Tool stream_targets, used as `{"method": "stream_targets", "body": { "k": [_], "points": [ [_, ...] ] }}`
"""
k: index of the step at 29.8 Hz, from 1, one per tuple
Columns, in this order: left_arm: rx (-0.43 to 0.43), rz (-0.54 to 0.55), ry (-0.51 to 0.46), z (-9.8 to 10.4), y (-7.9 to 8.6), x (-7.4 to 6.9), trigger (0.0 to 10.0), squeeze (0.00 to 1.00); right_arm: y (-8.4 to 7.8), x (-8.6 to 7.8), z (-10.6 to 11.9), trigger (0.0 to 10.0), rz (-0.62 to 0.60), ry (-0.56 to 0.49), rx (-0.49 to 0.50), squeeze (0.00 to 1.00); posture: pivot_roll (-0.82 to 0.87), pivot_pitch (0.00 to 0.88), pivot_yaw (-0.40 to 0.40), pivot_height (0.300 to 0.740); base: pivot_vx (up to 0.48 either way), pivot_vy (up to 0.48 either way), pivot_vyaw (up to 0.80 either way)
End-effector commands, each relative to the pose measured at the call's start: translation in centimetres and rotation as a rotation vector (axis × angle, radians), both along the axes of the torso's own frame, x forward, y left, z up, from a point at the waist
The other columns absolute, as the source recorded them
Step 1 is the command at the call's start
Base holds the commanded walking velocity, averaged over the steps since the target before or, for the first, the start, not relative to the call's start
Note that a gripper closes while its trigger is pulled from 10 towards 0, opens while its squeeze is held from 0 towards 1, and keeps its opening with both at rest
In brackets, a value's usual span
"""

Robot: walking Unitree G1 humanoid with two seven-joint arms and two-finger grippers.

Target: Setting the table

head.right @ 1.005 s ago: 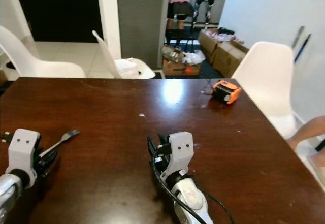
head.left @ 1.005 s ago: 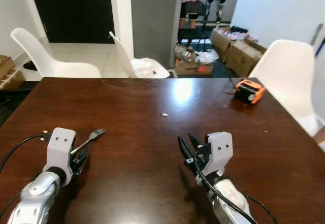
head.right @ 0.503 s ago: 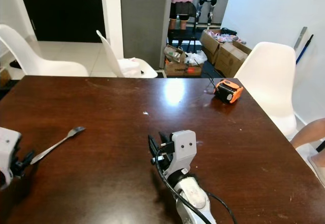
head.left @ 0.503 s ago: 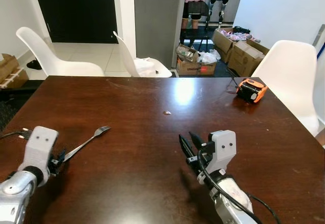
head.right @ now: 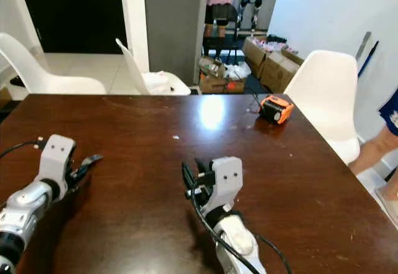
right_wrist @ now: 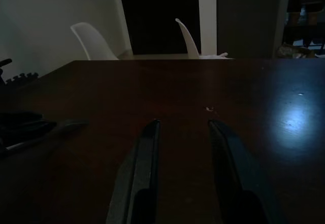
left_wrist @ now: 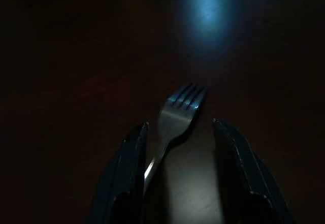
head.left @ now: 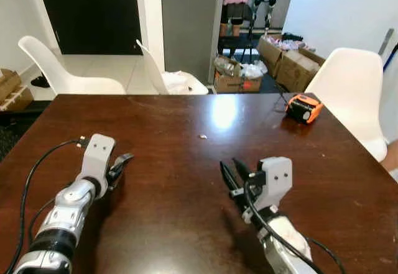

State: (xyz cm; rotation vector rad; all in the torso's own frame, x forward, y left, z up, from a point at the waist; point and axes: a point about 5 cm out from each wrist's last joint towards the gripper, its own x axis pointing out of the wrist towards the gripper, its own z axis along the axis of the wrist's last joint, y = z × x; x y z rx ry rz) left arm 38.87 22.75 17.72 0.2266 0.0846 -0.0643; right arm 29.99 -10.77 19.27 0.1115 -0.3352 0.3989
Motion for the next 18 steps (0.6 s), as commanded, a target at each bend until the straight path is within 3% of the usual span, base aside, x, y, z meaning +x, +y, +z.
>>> {"method": "stream_targets", "body": {
  "k": [1,12,18],
  "points": [
    [-0.002,0.031,0.029,-0.8,0.2,0.0,10.0,0.0,-0.1,-0.4,-0.3,10.0,-0.005,0.016,-0.003,0.0,-0.01,0.168,0.111,0.74,0.0,0.0,0.0],
    [0.058,0.08,0.013,0.6,2.0,0.5,10.0,0.0,-0.3,-1.5,-0.3,10.0,-0.028,0.028,0.01,0.0,-0.02,0.219,0.133,0.74,0.0,0.0,0.0],
    [0.095,0.086,0.038,0.3,2.4,0.4,10.0,0.0,-0.2,-1.9,-0.4,10.0,-0.029,0.045,0.017,0.0,-0.02,0.246,0.136,0.74,0.0,0.0,0.0]
  ]
}}
